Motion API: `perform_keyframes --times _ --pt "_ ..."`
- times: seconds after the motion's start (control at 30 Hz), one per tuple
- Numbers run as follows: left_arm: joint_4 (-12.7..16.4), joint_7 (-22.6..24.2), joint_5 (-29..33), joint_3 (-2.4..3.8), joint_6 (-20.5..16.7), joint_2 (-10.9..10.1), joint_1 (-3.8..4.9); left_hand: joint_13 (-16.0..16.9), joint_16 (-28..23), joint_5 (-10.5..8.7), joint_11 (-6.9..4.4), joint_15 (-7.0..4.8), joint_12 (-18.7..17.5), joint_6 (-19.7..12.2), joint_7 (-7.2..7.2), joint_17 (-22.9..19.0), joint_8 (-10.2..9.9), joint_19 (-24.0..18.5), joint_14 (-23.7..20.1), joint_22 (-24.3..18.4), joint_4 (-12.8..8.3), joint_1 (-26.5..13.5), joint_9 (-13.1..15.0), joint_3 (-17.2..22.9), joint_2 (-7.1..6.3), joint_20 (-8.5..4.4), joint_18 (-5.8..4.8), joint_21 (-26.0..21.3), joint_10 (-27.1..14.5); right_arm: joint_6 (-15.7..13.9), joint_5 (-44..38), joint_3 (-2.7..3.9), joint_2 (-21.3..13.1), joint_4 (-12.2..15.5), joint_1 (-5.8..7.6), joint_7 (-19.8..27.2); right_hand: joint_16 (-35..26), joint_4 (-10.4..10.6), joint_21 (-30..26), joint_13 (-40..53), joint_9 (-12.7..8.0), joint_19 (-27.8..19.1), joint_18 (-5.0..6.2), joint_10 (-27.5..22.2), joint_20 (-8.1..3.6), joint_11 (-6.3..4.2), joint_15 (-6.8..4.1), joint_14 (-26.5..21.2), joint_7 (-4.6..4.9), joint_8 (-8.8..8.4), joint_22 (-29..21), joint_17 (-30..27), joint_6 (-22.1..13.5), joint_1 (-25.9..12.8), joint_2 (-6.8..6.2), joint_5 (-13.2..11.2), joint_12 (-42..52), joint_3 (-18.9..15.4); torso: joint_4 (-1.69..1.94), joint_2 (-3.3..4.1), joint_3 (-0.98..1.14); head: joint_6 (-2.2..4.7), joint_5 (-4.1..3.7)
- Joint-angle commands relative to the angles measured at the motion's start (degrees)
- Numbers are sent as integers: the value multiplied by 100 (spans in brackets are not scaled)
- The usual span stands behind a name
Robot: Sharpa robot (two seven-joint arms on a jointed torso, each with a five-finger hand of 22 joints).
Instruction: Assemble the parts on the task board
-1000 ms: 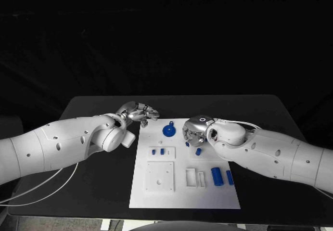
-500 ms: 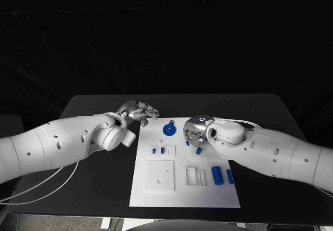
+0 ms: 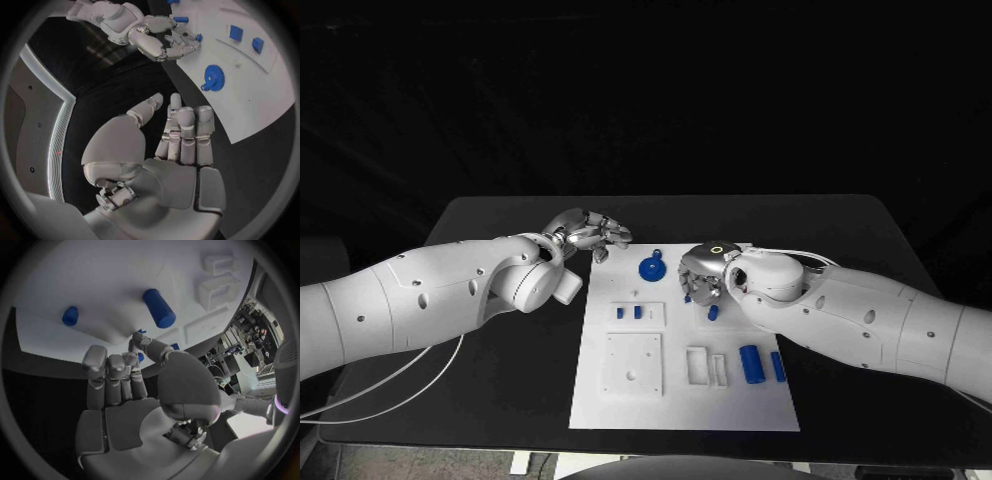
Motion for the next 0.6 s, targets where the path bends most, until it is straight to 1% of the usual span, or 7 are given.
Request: perform_keyframes --times 0.03,0.3,0.43,0.53,0.57,0.6 --pt "17 20 -15 2 73 1 3 6 -37 -23 97 29 -38 -4 22 1 -2 10 1 -5 20 -34 -6 7 -18 -108 364 -39 -42 80 -104 -12 16 -28 -22 -33 -40 -30 32 10 9 -31 660 28 -3 -4 25 -4 34 3 84 11 35 9 -6 -10 18 -25 2 1 1 -7 6" --pt "22 11 -19 2 76 -2 3 8 -37 -25 98 30 -42 -9 24 1 -3 11 2 -5 19 -33 -7 8 -20 -107 365 -39 -42 -90 -117 -15 38 -18 -37 -94 -43 -38 35 10 9 -30 660 27 1 -3 26 -2 35 -3 82 16 30 -17 -39 -9 17 -44 0 1 0 -17 13" --pt "18 9 -20 2 71 -1 3 9 -37 -27 98 30 -44 -13 26 1 -4 11 2 -4 18 -32 -9 8 -23 -107 366 -39 -42 -160 -116 -15 51 -20 -37 -112 -49 4 37 10 9 -22 660 27 8 0 28 2 38 -12 75 22 24 -103 -100 -10 14 -87 -2 -3 -1 -14 13" --pt "21 9 -20 2 68 -3 3 10 -37 -29 99 31 -46 -19 28 1 -5 12 2 -4 19 -32 -10 8 -25 -106 366 -39 -43 -201 -42 -15 51 -19 -37 -82 -53 21 36 9 9 -19 660 27 9 0 28 4 37 -17 71 25 21 -132 -121 -10 12 -101 -2 -4 -1 -15 13" --pt "17 8 -20 2 69 -2 3 11 -37 -29 99 31 -48 -21 29 2 -6 12 2 -4 19 -33 -11 8 -27 -106 366 -39 -44 -204 -25 -15 51 -21 -37 -72 -59 21 32 7 2 -23 660 14 11 6 30 0 46 -37 68 25 -14 -159 -171 -10 5 -126 -2 -4 -1 -15 13" --pt "15 8 -20 2 65 -1 3 11 -37 -30 100 32 -49 -25 30 1 -7 12 2 -3 19 -33 -12 8 -29 -106 367 -40 -45 -206 -11 -15 51 -21 -37 -69 -69 22 22 4 -5 -31 660 -6 11 15 35 -6 56 -59 61 25 -50 -165 -185 -10 -6 -137 -1 -4 -2 -14 14"
